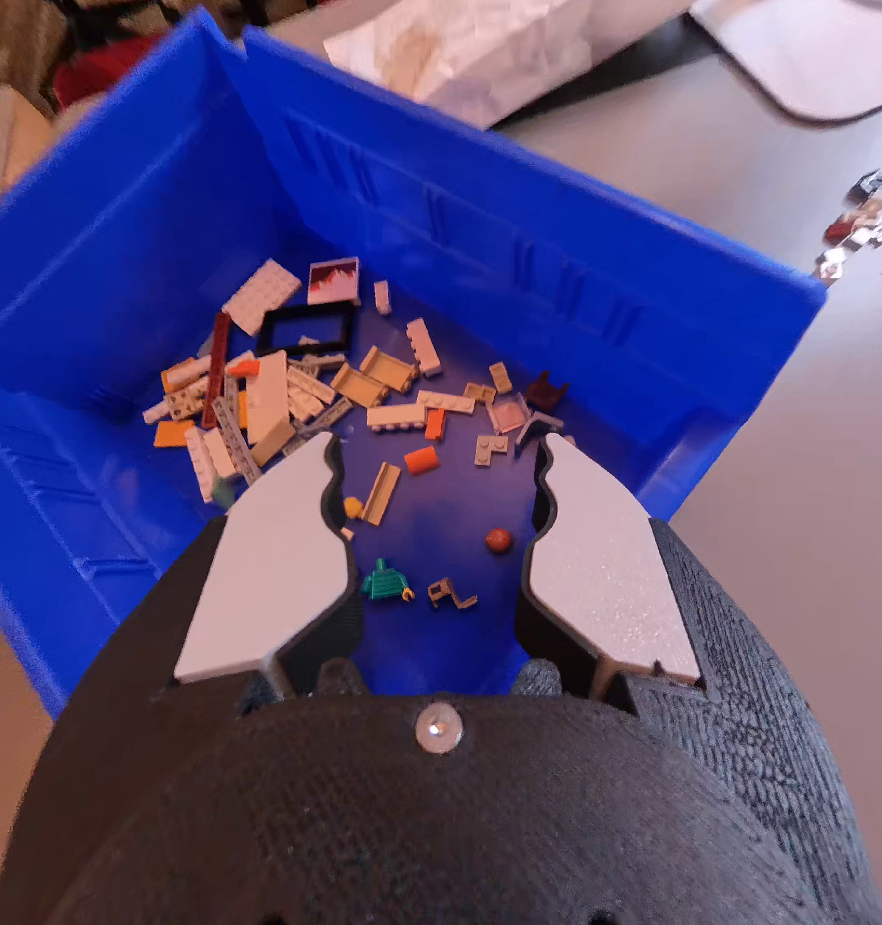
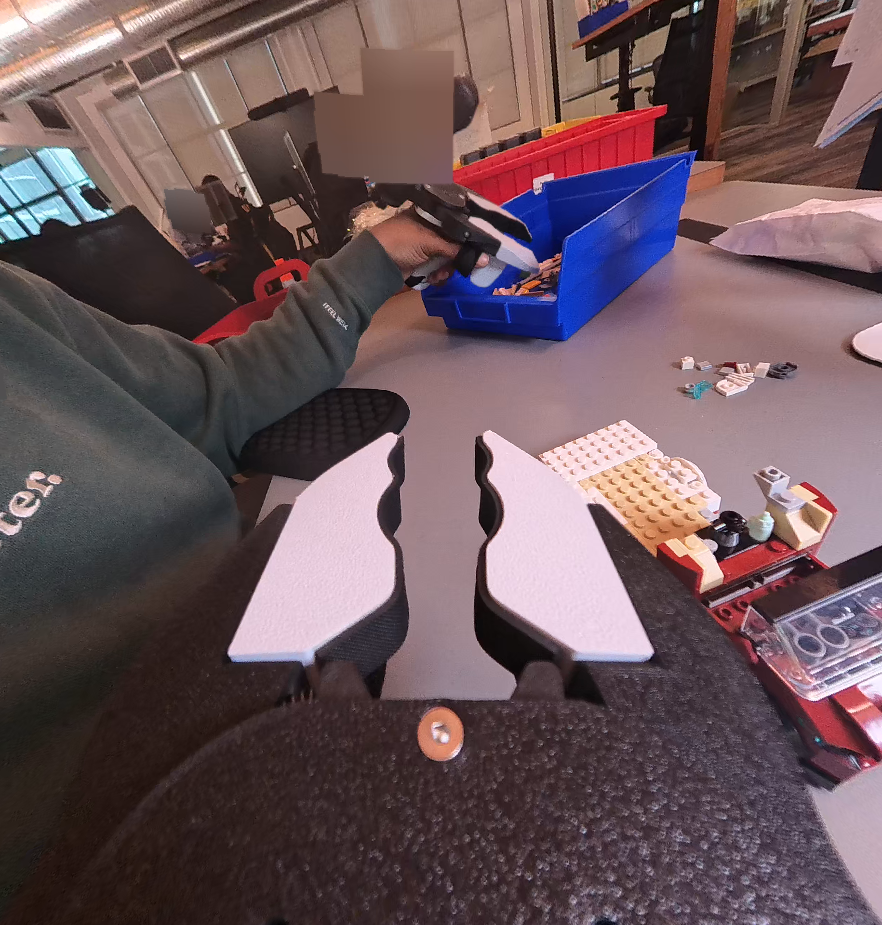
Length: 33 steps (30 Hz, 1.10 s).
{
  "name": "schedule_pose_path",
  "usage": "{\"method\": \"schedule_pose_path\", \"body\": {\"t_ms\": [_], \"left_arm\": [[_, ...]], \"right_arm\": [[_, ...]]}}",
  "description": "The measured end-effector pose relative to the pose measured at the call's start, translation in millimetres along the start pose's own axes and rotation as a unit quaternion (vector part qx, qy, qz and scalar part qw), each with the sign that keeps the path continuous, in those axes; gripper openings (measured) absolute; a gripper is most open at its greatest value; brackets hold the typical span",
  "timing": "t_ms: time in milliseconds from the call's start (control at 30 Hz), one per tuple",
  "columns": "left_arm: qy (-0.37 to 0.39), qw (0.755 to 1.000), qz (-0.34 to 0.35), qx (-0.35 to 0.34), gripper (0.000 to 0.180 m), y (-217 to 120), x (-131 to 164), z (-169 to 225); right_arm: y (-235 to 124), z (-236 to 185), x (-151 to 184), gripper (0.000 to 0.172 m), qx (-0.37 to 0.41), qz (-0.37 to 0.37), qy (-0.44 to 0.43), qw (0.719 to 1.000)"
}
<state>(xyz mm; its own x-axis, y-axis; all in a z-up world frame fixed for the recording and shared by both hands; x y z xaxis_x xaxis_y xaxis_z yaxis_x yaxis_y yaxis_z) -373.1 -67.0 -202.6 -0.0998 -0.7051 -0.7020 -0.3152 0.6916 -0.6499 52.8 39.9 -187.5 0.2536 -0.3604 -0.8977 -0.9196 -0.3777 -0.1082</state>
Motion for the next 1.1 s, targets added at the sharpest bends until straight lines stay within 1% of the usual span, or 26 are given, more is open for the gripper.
{"method": "schedule_pose_path", "body": {"t_ms": [67,167,233,333,400,467,533,633,733,800,900,967,1033,1100], "left_arm": [[0.015,0.999,0.046,-0.015,0.073,-7,-10,2],[0.049,0.986,0.16,-0.018,0.064,-24,-35,17],[0.069,0.969,0.236,0.001,0.053,-36,-53,36],[0.085,0.937,0.335,0.04,0.032,-52,-73,70],[0.078,0.918,0.382,0.074,0.022,-57,-80,92],[0.079,0.903,0.412,0.098,0.013,-58,-83,113],[0.094,0.895,0.422,0.111,0.008,-56,-84,131],[0.12,0.888,0.423,0.132,0.005,-51,-84,153],[0.128,0.886,0.42,0.148,0.005,-47,-82,167],[0.124,0.888,0.412,0.164,0.005,-43,-79,175],[0.134,0.89,0.399,0.174,0.004,-35,-73,184],[0.136,0.891,0.392,0.182,0.003,-31,-70,188],[0.137,0.892,0.39,0.182,0.003,-29,-69,189],[0.138,0.892,0.393,0.175,0.003,-30,-69,187]], "right_arm": [[-1,0,0,0.027,0.005,0.001,-0.006,1.0],[-2,3,-1,0.027,0.022,0.005,-0.021,1.0],[-4,7,-1,0.027,0.044,0.01,-0.035,0.998],[-9,12,-5,0.029,0.087,0.029,-0.059,0.994],[-14,17,-8,0.03,0.121,0.046,-0.076,0.989],[-19,22,-13,0.031,0.153,0.062,-0.09,0.982],[-24,27,-18,0.034,0.181,0.077,-0.097,0.976],[-30,36,-33,0.037,0.227,0.088,-0.12,0.963],[-31,47,-57,0.039,0.269,0.088,-0.15,0.947],[-31,60,-80,0.038,0.304,0.092,-0.162,0.934],[-36,98,-122,0.035,0.373,0.111,-0.16,0.907],[-42,134,-145,0.034,0.409,0.125,-0.124,0.895],[-46,169,-163,0.034,0.435,0.134,-0.092,0.885],[-50,198,-175,0.034,0.466,0.136,-0.083,0.871]]}}
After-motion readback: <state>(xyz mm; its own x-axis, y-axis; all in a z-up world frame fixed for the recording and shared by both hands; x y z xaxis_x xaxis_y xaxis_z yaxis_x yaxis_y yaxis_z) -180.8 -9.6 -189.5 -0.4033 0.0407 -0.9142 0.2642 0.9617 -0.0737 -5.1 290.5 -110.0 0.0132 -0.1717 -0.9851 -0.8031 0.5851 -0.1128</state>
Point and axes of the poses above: each gripper's, where its closed fingertips meet, y out along the fingers, x out of its underside, z = x × y across the jaws, the point moved 7 cm from there along -y, back along the fingers, and after that the axes turned 9 degrees about y, right-handed, at the moved point
